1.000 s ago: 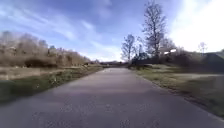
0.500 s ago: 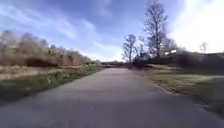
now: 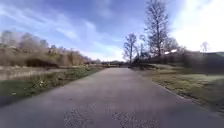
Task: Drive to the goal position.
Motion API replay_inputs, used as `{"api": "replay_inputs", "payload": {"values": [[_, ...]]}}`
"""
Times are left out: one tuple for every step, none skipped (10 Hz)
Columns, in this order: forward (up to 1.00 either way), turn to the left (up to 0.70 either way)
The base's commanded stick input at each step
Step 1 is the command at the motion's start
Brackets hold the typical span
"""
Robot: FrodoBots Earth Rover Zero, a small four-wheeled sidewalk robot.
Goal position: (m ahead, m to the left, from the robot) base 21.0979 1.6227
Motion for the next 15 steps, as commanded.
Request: {"api": "replay_inputs", "payload": {"values": [[1.0,-0.02],[1.0,-0.02],[1.0,-0.02],[1.0,-0.04],[1.0,-0.39],[1.0,-0.4],[1.0,-0.4],[1.0,-0.4],[1.0,-0.24],[1.0,-0.03],[1.0,0.0],[1.0,0.0],[1.0,0.0],[1.0,0.0],[1.0,0.0]]}}
